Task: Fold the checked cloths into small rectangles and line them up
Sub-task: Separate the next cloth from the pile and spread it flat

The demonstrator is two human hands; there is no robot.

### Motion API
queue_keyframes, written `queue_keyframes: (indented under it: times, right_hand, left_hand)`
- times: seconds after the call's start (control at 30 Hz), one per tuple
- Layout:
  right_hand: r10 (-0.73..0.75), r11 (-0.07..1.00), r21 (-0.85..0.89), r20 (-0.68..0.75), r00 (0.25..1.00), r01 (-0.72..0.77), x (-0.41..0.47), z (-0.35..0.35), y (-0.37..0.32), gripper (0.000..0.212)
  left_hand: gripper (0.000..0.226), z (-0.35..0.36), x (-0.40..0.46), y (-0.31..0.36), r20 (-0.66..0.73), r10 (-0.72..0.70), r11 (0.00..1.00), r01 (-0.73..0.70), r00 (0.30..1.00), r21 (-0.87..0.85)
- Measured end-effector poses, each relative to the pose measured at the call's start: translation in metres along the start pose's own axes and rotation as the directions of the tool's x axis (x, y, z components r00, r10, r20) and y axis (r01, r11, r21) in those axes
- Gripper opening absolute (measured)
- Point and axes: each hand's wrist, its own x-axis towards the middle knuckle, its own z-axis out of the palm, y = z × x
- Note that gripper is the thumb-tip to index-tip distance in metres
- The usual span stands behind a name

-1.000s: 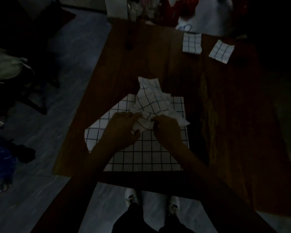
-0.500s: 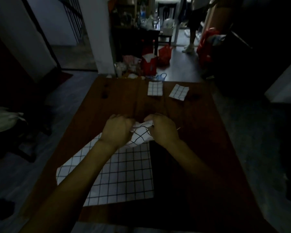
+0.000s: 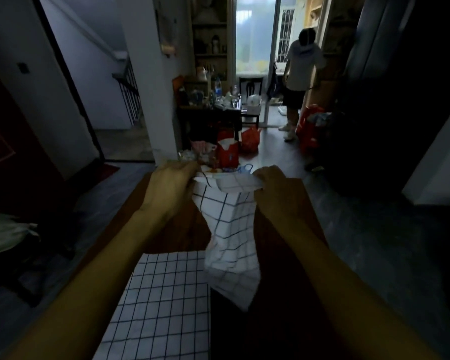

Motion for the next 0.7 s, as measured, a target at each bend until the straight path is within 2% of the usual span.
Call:
queue_keyframes:
  times: [0.07, 0.13, 0.27, 0.43, 0.53, 0.6, 0.7]
  right_hand:
    - [-0.003, 0.993, 0.117, -0.098, 0.995, 0.015, 0.006, -0.022, -0.001, 0.033]
    - [-0.032, 0.986, 0.154, -0.222, 0.974, 0.067, 0.006, -0.038, -0.001, 0.034]
    - [-0.127, 0.984, 0.081, -0.318, 0.94, 0.161, -0.014, -0.068, 0.002, 0.029]
    - [-0.255, 0.965, -0.058, -0.453, 0.854, 0.257, -0.056, -0.088, 0.01, 0.023]
    - [-0.313, 0.95, -0.125, -0.428, 0.848, 0.287, -0.094, -0.084, 0.021, 0.028]
    - [-0.284, 0.958, -0.077, -0.367, 0.886, 0.276, -0.127, -0.074, 0.029, 0.036]
    - [-0.274, 0.96, -0.043, -0.322, 0.906, 0.275, -0.186, -0.054, 0.031, 0.033]
  left_hand:
    - [0.014, -0.008, 0.009, 0.012, -0.076, 0.023, 0.999, -0.02, 0.997, 0.032]
    - [0.022, -0.013, 0.013, 0.023, -0.141, 0.049, 0.996, -0.038, 0.989, 0.08]
    - [0.04, -0.023, 0.01, 0.045, -0.248, 0.121, 0.984, -0.084, 0.961, 0.157]
    - [0.035, -0.026, -0.021, 0.062, -0.296, 0.202, 0.975, -0.163, 0.934, 0.153]
    - [0.035, -0.018, -0.053, 0.064, -0.301, 0.254, 0.967, -0.237, 0.919, 0.092]
    - [0.033, -0.008, -0.08, 0.061, -0.296, 0.291, 0.954, -0.297, 0.909, 0.026]
    - [0.038, 0.008, -0.13, 0.056, -0.212, 0.291, 0.947, -0.312, 0.933, -0.072]
